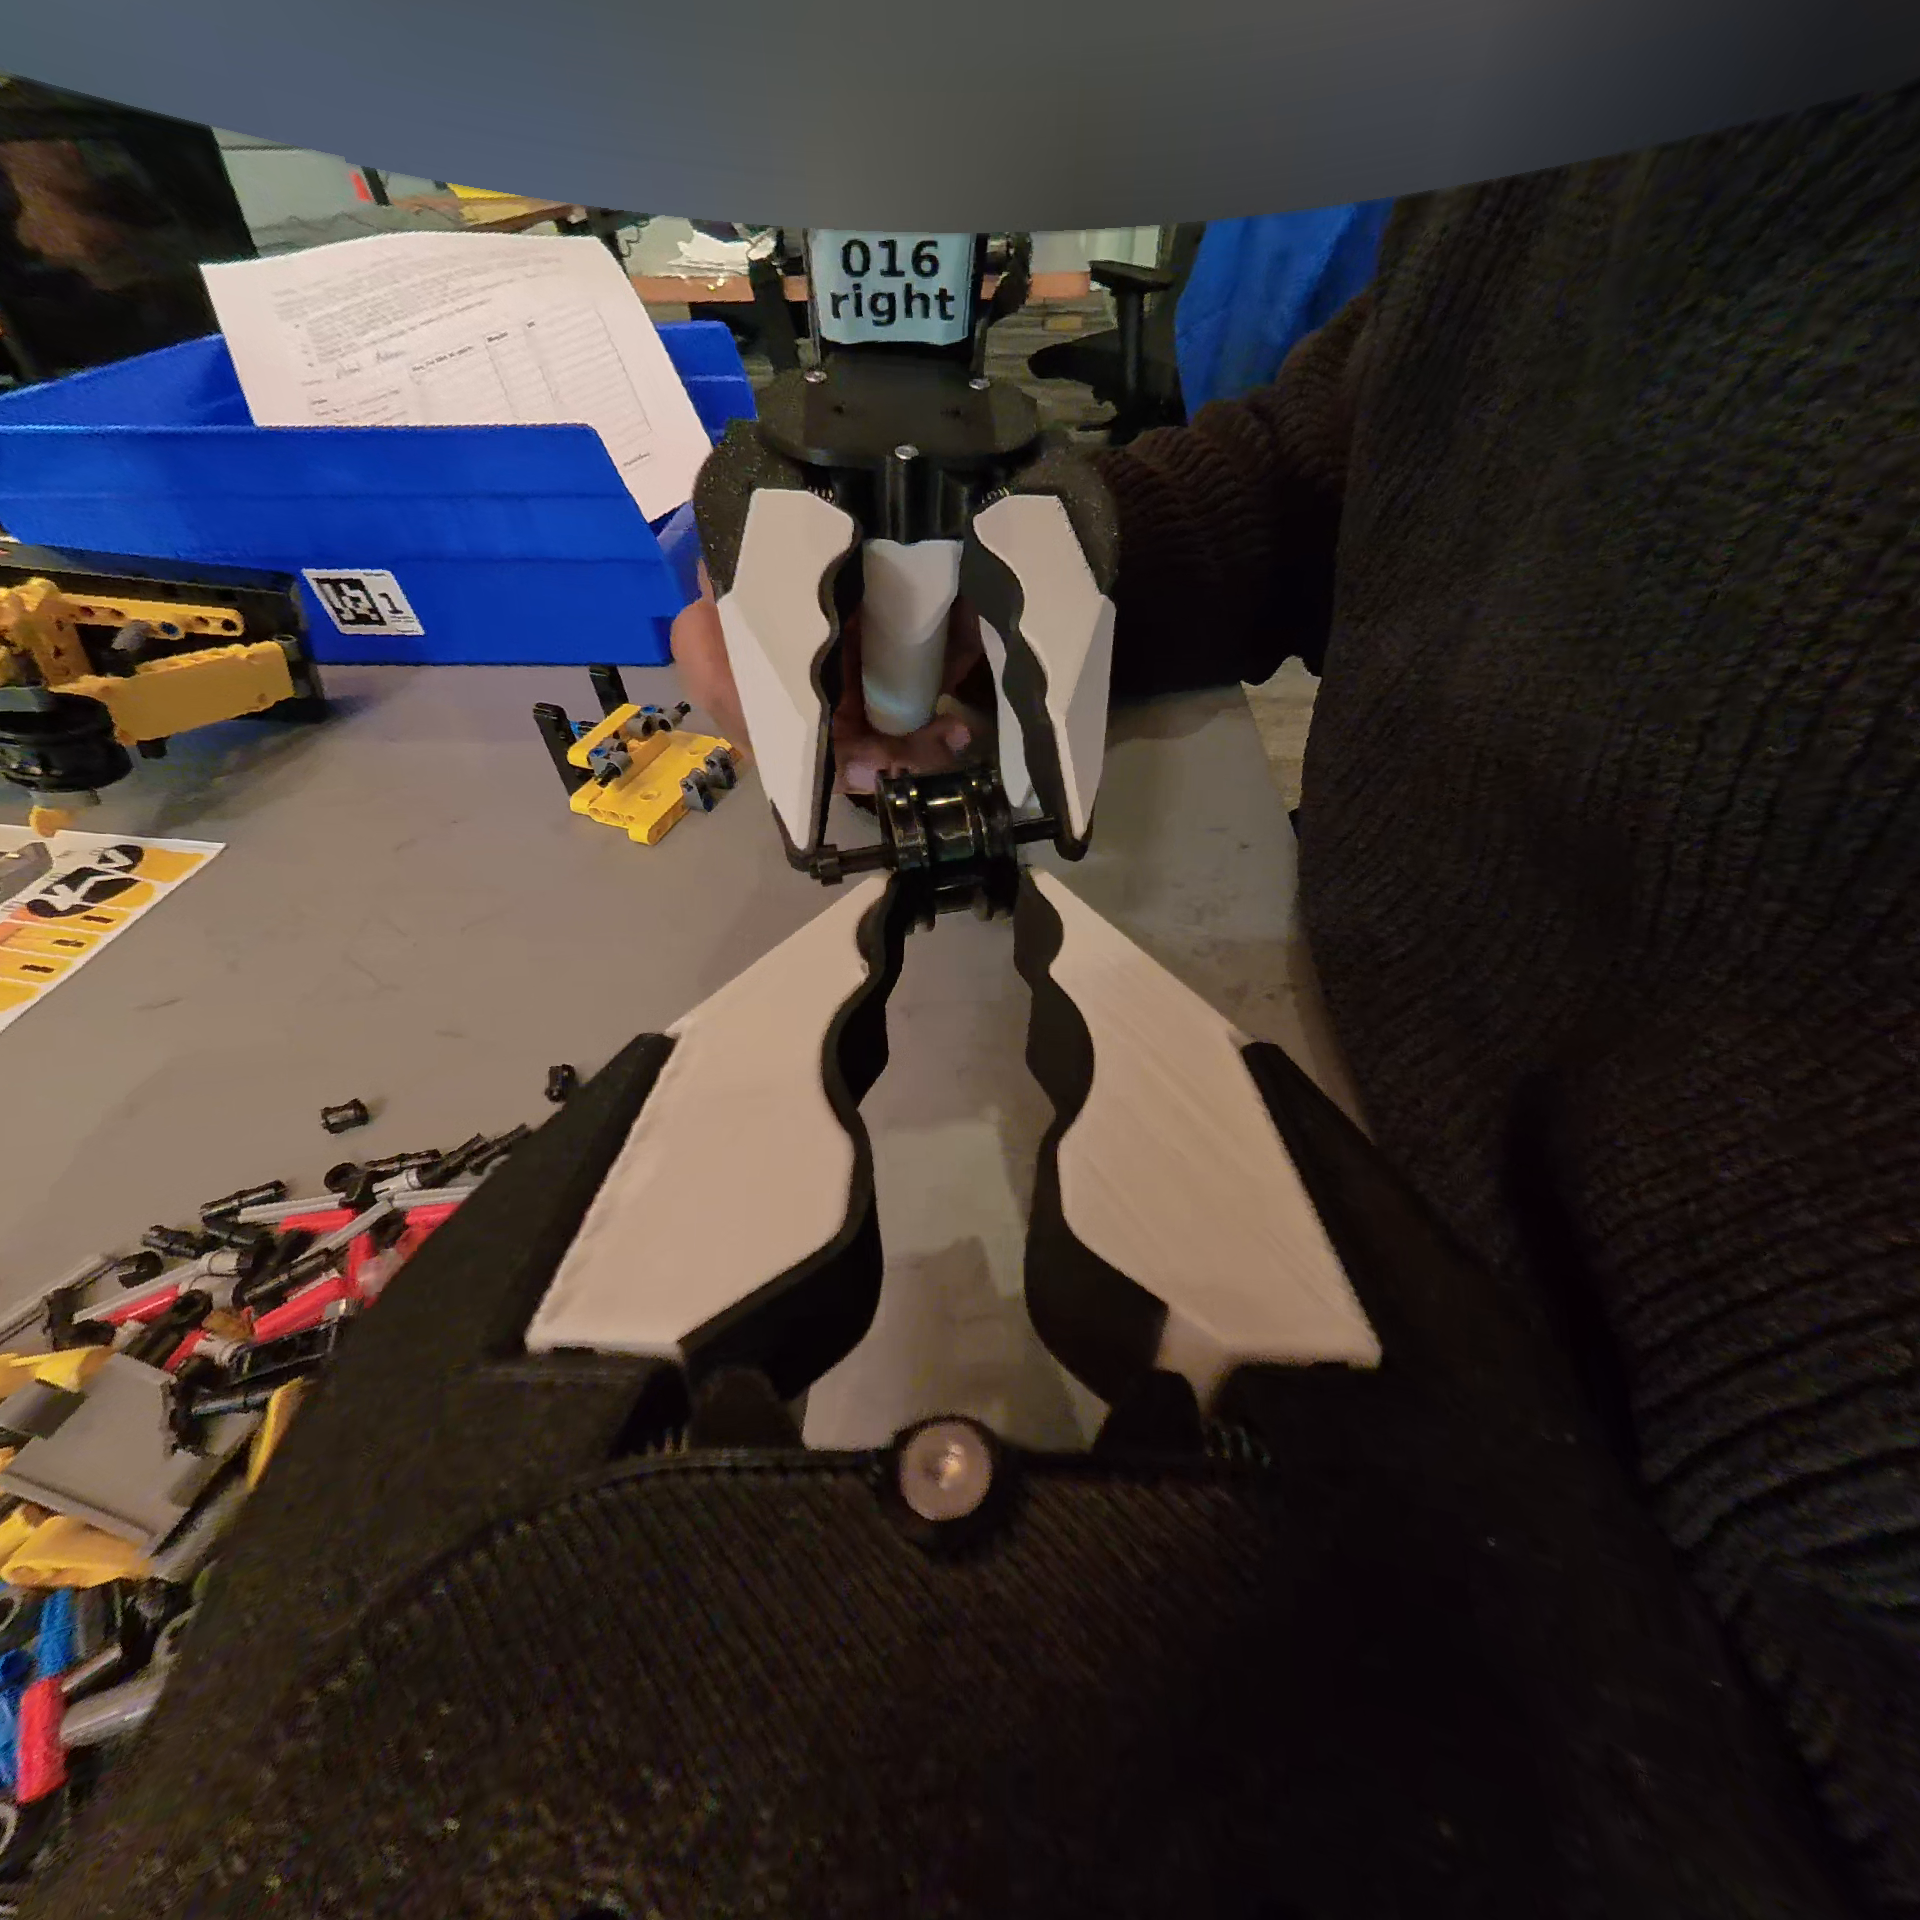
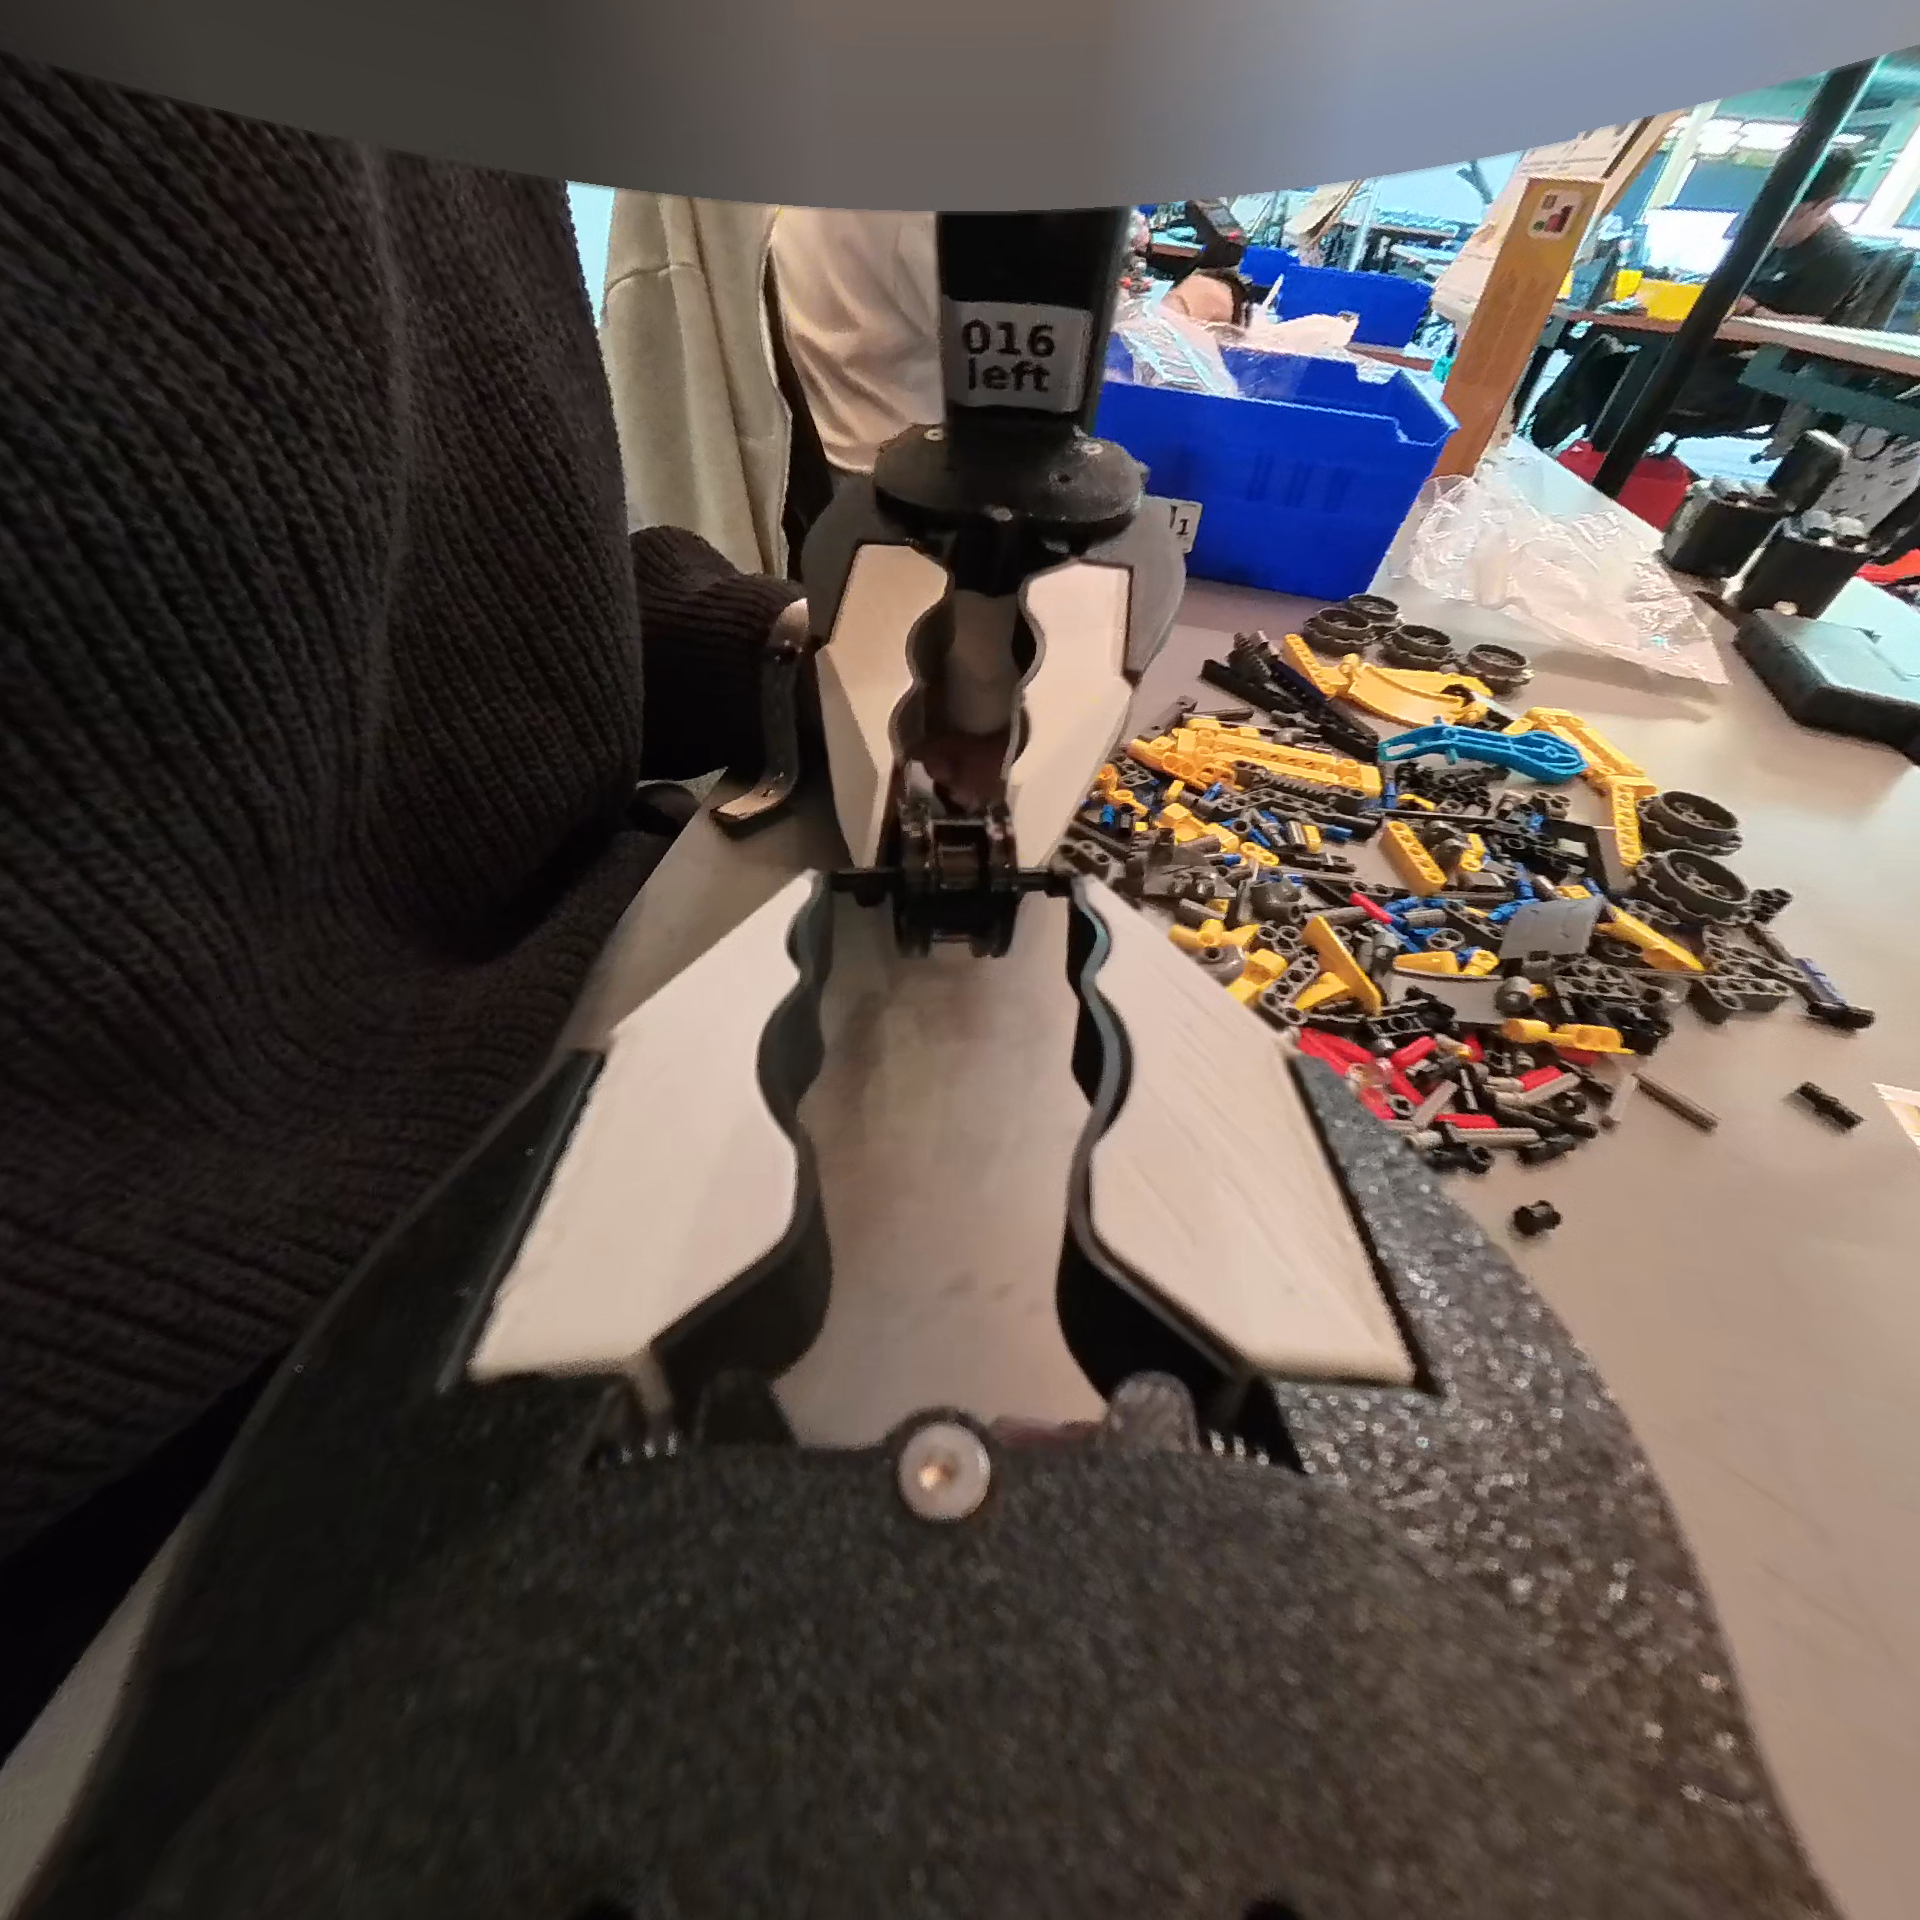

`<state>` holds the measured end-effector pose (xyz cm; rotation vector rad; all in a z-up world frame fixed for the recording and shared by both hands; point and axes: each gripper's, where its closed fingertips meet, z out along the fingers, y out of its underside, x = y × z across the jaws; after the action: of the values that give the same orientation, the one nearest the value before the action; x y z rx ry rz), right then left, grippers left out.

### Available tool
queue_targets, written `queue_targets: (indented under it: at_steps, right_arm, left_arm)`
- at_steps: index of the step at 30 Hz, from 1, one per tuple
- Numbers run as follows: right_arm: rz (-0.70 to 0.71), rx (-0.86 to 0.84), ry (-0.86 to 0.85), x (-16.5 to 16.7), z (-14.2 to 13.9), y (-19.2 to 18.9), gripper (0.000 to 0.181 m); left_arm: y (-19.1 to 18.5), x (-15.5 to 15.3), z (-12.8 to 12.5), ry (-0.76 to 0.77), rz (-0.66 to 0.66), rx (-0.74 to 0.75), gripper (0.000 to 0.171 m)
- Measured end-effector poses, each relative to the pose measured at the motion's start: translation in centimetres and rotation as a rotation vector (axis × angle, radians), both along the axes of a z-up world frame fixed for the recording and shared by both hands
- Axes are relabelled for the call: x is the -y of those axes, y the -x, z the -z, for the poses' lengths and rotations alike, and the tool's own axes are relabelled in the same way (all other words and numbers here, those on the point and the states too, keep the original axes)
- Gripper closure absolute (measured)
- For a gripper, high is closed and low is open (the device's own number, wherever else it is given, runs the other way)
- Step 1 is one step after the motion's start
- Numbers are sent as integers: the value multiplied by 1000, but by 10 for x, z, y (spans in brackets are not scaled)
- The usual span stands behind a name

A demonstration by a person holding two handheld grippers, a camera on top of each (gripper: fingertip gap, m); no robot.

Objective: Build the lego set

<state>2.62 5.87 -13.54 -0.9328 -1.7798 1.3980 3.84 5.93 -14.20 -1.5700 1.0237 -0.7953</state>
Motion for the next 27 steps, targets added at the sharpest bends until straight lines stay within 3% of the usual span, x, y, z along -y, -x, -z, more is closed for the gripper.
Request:
queue_targets:
  at_steps: [8, 10, 27]
  right_arm:
    - [-44, 34, 21, 4, 3, -5, 138]
    - [-39, 35, 18, 2, 3, -5, 147]
    - [-2, 32, 23, -2, 3, -2, 149]
  left_arm:
    - [-3, 6, 2, 40, 56, 9, 155]
    - [-5, 10, 2, 56, 81, 11, 155]
    - [-3, 7, 1, 78, 74, 26, 155]
